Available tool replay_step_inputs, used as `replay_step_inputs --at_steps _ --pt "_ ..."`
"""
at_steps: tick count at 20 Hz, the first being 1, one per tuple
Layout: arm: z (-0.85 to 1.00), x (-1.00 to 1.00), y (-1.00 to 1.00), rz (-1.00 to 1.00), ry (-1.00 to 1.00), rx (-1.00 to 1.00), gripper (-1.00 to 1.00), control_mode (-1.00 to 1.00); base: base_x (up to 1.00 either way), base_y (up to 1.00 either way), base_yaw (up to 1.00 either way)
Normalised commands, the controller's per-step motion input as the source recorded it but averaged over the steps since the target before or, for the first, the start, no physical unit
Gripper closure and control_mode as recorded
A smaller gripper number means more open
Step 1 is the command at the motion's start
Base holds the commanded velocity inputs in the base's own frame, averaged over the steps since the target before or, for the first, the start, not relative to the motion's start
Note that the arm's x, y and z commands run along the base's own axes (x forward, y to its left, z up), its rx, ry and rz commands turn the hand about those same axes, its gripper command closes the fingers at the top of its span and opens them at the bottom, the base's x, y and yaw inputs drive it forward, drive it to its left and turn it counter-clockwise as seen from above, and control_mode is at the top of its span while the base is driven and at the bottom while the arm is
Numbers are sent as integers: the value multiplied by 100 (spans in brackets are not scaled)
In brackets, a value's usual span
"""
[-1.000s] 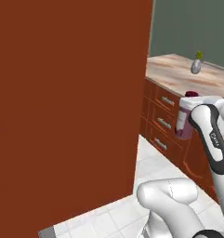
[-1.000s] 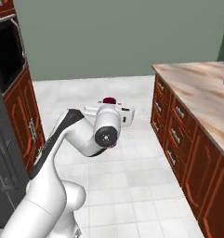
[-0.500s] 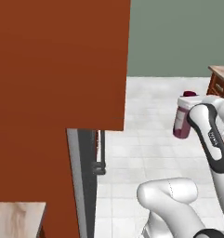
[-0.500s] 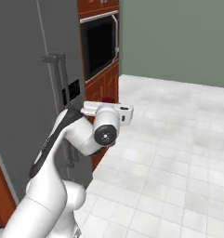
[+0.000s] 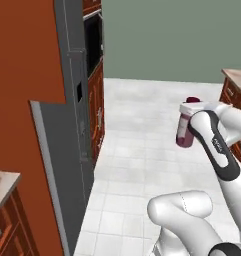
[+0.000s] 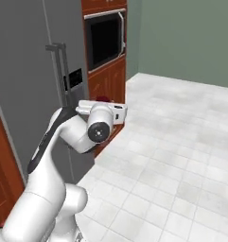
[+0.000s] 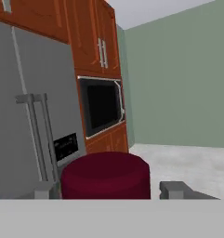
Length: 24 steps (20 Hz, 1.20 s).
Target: Pick the juice from the counter and place it in the open cabinet.
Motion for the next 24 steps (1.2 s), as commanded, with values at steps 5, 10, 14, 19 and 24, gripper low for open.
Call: replay_step_inputs --at_steps 5,10,14,19,24 --pt "0 0 0 0 0 0 100 100 -82 -58 47" --pt "0 0 0 0 0 0 100 100 -76 -37 60" --pt "0 0 0 0 0 0 100 100 -82 -32 62" --pt "0 0 0 0 0 0 100 100 -71 -11 60" --pt "0 0 0 0 0 0 100 100 -49 0 53"
